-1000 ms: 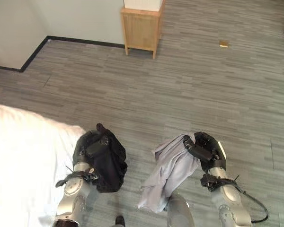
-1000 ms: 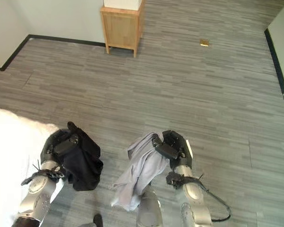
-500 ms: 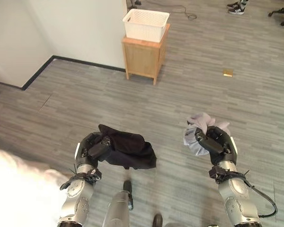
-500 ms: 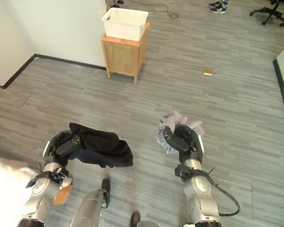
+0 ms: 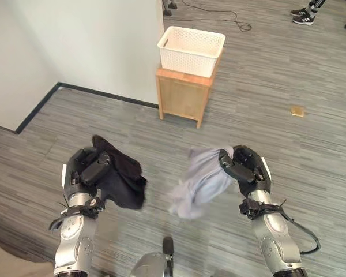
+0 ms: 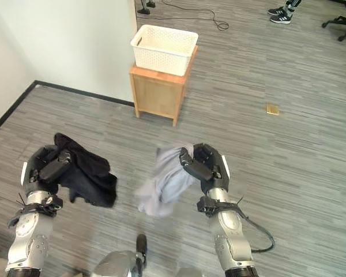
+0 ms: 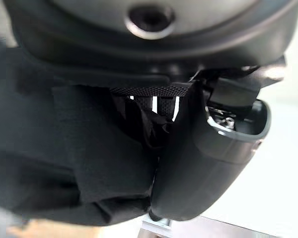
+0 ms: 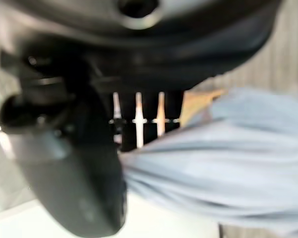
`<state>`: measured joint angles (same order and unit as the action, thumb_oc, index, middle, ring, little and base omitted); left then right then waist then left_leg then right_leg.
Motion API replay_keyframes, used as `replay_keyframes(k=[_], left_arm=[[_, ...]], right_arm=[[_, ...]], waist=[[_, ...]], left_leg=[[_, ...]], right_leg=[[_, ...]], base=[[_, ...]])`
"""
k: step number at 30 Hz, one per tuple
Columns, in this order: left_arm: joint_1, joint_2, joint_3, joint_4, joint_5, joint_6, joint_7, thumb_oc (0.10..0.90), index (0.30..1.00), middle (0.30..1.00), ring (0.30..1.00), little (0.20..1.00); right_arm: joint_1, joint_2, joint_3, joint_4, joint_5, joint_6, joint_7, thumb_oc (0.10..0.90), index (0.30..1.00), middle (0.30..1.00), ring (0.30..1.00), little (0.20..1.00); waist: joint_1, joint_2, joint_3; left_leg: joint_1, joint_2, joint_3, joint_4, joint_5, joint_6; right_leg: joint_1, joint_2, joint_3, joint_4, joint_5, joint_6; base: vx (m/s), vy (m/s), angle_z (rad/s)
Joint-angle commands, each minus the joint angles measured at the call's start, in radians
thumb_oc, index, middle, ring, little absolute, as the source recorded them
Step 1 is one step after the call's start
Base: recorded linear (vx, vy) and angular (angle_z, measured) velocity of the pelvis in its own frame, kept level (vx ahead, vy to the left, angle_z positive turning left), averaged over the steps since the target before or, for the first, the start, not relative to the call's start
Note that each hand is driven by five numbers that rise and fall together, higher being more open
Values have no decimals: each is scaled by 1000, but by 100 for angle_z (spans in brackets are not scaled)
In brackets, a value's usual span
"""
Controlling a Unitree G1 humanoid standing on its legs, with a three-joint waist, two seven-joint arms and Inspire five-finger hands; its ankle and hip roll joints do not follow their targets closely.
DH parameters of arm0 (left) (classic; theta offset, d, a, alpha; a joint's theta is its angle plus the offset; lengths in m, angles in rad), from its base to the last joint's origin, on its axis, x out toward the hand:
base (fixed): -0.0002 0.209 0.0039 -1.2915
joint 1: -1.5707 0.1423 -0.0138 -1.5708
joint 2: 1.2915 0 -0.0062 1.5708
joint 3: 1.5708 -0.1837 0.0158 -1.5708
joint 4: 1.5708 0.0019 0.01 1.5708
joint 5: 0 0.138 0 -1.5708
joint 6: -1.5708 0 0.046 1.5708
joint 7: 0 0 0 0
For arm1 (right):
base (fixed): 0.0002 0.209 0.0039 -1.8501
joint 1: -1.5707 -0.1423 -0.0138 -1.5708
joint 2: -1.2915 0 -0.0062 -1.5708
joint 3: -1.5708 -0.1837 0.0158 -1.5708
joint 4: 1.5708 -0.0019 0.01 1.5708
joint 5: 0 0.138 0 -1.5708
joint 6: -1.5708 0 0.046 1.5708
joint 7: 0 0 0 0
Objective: Pick up bed clothes into laundry basket.
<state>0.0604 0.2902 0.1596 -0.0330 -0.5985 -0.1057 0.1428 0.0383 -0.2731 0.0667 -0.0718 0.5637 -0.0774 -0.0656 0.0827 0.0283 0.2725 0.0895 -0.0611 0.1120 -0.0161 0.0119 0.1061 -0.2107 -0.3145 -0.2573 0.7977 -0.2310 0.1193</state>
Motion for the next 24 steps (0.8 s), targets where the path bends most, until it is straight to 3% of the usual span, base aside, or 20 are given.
replay_keyframes(k=[1,3,6,8,12,13,15,17,18,19,21,22,24], left_arm=[[3,83,13,-136,-23,-114,-33,400,300,300,300,300],[2,74,-4,-116,-31,-111,-39,400,300,300,300,300],[-20,68,-21,-103,-29,-115,-51,400,300,300,300,300],[-21,66,-17,-100,-18,-118,-56,400,300,300,300,300],[-30,63,-19,-104,-16,-124,-53,400,300,300,300,300],[-32,60,-26,-99,-17,-121,-57,400,300,300,300,300],[-41,43,-27,-92,-55,-126,-63,400,300,300,300,300],[-51,14,-39,-77,-102,-120,-64,400,300,300,300,300],[-56,20,-43,-76,-102,-116,-74,400,300,300,300,300],[-57,25,-46,-77,-95,-116,-66,400,300,300,300,300],[-59,25,-46,-79,-98,-113,-68,400,300,300,300,300],[-62,18,-58,-62,-114,-109,-64,400,300,300,300,300],[-60,17,-57,-60,-112,-109,-62,400,300,300,300,300]], right_arm=[[-99,-7,-60,-29,14,-105,19,400,300,300,300,300],[-79,-12,-81,-31,16,-106,10,400,300,300,300,300],[-60,-16,-114,-52,8,-111,8,400,300,300,300,300],[-59,-26,-138,-57,-3,-119,7,400,300,300,300,300],[-67,-37,-154,-58,-20,-139,-2,400,300,300,300,300],[-62,-45,-154,-56,-20,-132,8,400,300,300,300,300],[-70,-64,-141,-37,-7,-129,13,400,300,300,300,300],[-57,-74,-144,-42,33,-141,19,400,300,300,300,300],[-52,-93,-144,-36,25,-138,13,400,300,300,300,300],[-53,-100,-144,-34,19,-139,4,400,300,300,300,300],[-49,-107,-157,-32,17,-134,-10,400,300,300,300,300],[-68,-112,-171,-40,34,-140,-31,400,300,300,300,300],[-70,-118,-176,-51,24,-143,-32,400,300,300,300,300]], waist=[[0,-45,-101],[-36,-56,-94],[-69,-71,-102],[-84,-80,-113],[-105,-75,-133],[-111,-70,-141],[-115,-65,-136],[-113,-86,-108],[-92,-90,-85],[-88,-101,-74],[-83,-94,-64],[-55,-74,-59],[-39,-67,-63]], left_leg=[[-3,69,-23,31,-53,-95],[54,70,-90,30,-109,-119],[105,89,-139,17,-151,-149],[138,107,-162,15,-172,-172],[174,154,-183,61,-182,-206],[167,173,-193,106,-146,-223],[105,209,-200,294,-7,-239],[-37,248,-167,589,138,-237],[-96,241,-166,679,119,-229],[-135,234,-141,703,124,-229],[-174,249,-114,709,124,-227],[-283,232,-100,604,124,-244],[-311,212,-106,531,117,-247]], right_leg=[[80,-11,23,-403,259,42],[86,33,118,-615,258,69],[56,27,188,-757,326,109],[33,12,167,-786,375,124],[33,13,148,-755,394,124],[38,27,156,-734,369,112],[59,64,140,-704,327,59],[141,90,110,-721,287,-4],[192,111,106,-742,255,-26],[213,111,97,-749,239,-39],[251,123,97,-763,221,-43],[321,128,98,-796,187,-34],[347,132,102,-807,172,-30]], base=[[528,-196,91],[576,-225,79],[476,-203,111],[429,-250,80],[333,-251,9],[274,-326,-26],[280,-356,-12],[262,-487,-32],[252,-499,-32],[276,-351,2],[328,-202,4],[399,-113,-15],[536,-70,-14]])
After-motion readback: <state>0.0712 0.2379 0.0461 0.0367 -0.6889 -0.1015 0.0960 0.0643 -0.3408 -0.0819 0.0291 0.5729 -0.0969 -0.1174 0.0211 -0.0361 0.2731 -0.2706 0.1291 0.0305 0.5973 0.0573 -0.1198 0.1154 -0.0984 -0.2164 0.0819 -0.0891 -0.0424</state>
